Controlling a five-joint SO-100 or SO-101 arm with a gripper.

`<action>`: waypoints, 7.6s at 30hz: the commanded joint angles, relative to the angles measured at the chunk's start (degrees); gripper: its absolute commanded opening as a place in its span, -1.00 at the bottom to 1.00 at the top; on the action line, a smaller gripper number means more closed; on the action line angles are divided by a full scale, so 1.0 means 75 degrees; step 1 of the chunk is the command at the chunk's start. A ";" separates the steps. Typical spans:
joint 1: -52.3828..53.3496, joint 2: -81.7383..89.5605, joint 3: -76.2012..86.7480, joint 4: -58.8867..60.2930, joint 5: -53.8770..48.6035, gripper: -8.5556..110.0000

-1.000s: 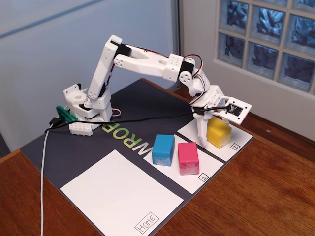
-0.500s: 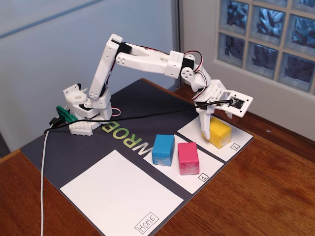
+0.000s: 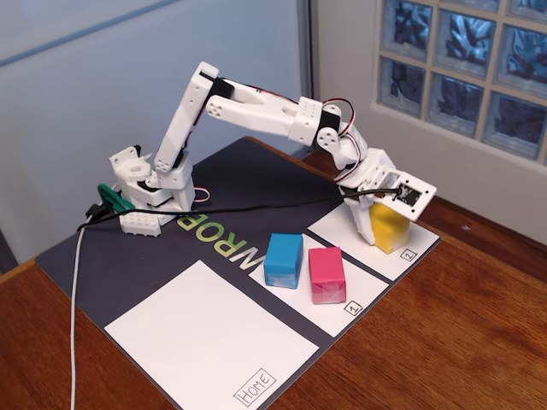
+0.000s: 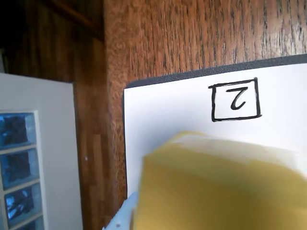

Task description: Move box yellow to home

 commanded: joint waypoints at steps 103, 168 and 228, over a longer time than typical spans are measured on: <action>0.7020 0.4137 0.3797 0.1148 -0.8285 -0.87; 0.7277 0.8086 0.6047 0.0012 -0.8320 -0.53; 0.3984 1.7895 1.3184 0.6879 -0.6246 -0.86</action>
